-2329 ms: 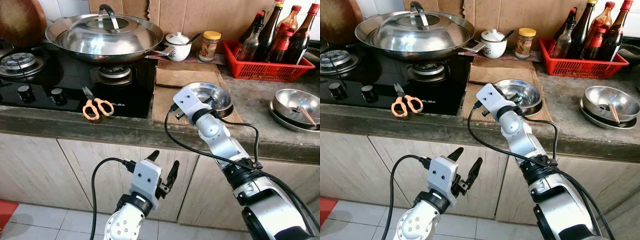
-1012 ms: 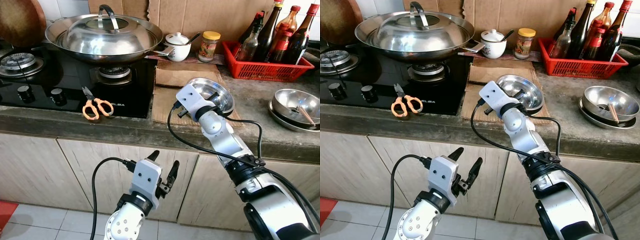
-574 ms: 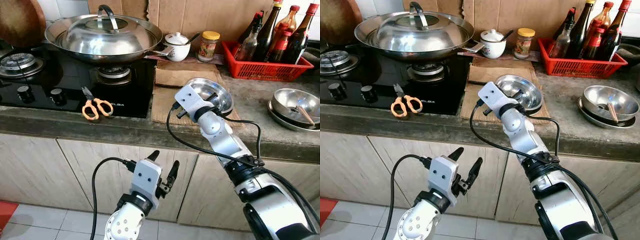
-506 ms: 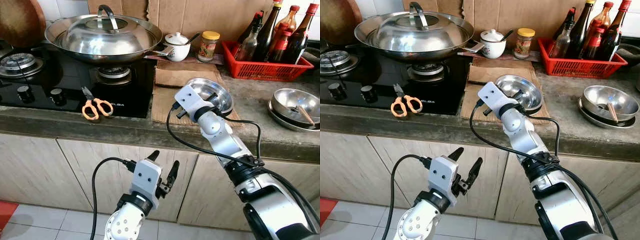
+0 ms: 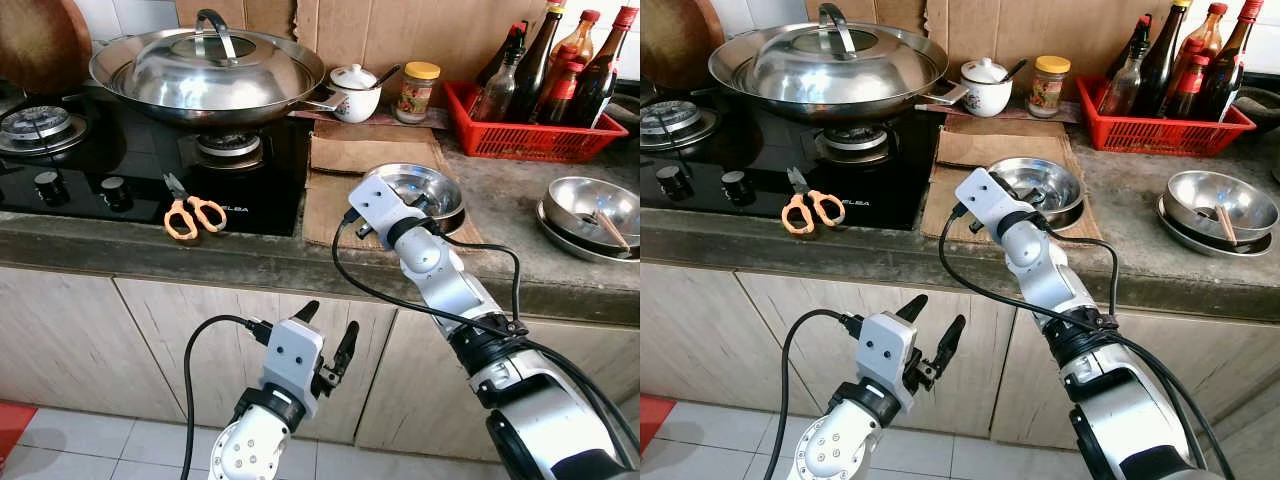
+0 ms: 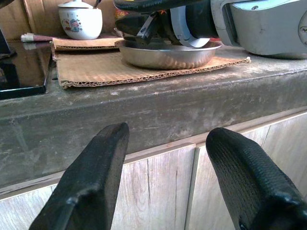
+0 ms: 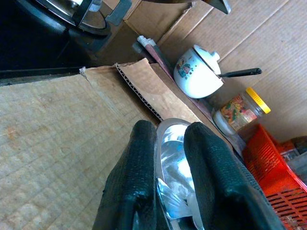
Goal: Kitchen organization
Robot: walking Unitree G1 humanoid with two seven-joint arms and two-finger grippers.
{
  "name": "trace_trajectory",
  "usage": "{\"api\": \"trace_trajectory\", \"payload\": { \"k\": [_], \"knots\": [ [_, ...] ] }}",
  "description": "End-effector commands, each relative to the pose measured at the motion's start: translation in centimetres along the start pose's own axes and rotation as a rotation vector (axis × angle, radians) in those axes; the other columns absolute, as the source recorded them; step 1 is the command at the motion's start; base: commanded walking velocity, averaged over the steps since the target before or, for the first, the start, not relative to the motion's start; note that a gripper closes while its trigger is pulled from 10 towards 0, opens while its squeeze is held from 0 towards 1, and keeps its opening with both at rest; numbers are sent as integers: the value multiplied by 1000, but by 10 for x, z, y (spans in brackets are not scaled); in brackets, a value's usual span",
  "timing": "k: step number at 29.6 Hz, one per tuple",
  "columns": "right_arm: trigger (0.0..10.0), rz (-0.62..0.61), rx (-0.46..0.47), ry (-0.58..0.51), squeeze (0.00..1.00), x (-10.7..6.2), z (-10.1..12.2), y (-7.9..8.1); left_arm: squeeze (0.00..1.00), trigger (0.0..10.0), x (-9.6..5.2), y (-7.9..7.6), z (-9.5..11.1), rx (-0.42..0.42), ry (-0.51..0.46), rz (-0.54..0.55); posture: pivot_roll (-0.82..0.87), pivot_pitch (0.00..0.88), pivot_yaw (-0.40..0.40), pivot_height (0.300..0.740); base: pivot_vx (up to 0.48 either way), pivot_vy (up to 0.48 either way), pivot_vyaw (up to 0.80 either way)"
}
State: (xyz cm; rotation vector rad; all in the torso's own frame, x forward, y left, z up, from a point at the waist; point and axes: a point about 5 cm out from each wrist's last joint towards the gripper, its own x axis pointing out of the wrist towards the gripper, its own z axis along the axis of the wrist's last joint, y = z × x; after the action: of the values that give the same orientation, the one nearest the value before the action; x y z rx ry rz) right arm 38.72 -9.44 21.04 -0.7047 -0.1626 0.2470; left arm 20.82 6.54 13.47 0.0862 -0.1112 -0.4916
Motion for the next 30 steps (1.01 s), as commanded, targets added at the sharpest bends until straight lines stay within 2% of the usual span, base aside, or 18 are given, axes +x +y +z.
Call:
{"api": "trace_trajectory", "payload": {
  "k": [1, 5, 6, 22, 23, 24, 25, 26, 27, 28, 29, 30],
  "knots": [
    [10000, -5, -3, 0, 0, 1, 0, -2, 0, 10000, 1, -1, -1, -8, -4, -15, 59, 37, -88, 740, 0, 0, 0],
    [10000, 0, -4, 3, 0, 1, 0, -3, 0, 10000, 1, -1, -1, -8, -4, -18, 58, 39, -88, 740, 0, 0, 0],
    [78, -2, -4, 5, 0, 1, -1, -3, 0, 10000, 1, -1, -1, -7, -4, -18, 57, 42, -89, 740, 0, 0, 0],
    [0, -40, 9, -10, 0, 3, 1, -11, 0, 10000, 3, 0, 0, -4, -7, -13, 57, 50, -87, 740, 0, 0, 0],
    [0, -69, 25, -23, 0, 3, 4, -15, 0, 10000, 3, 0, 0, -4, -7, -12, 58, 50, -85, 740, 0, 0, 0],
    [0, -151, 80, -64, 0, 3, 11, -29, 0, 10000, 3, -1, 0, -3, -7, -11, 57, 48, -87, 740, 0, 0, 0],
    [0, -151, 80, -64, 0, 3, 11, -29, 0, 10000, 3, -1, 0, -3, -7, -11, 57, 48, -87, 740, 0, 0, 0],
    [0, -249, 159, -121, 0, 1, 21, -46, 0, 10000, 3, 0, 0, -3, -6, -9, 60, 49, -87, 740, 0, 0, 0],
    [0, -294, 200, -144, 0, 0, 24, -54, 0, 10000, 3, 0, 0, -3, -5, -9, 60, 47, -85, 740, 0, 0, 0],
    [0, -294, 200, -144, 0, 0, 24, -54, 0, 10000, 3, 0, 0, -3, -5, -9, 60, 47, -85, 740, 0, 0, 0],
    [0, -338, 230, -156, 0, -2, 27, -61, 0, 10000, 4, 0, 0, -3, -5, -8, 60, 46, -84, 740, 0, 0, 0],
    [0, -377, 321, -188, 0, -6, 31, -70, 0, 10000, 4, 0, -1, -1, -3, -7, 61, 44, -82, 740, 0, 0, 0]
  ]
}}
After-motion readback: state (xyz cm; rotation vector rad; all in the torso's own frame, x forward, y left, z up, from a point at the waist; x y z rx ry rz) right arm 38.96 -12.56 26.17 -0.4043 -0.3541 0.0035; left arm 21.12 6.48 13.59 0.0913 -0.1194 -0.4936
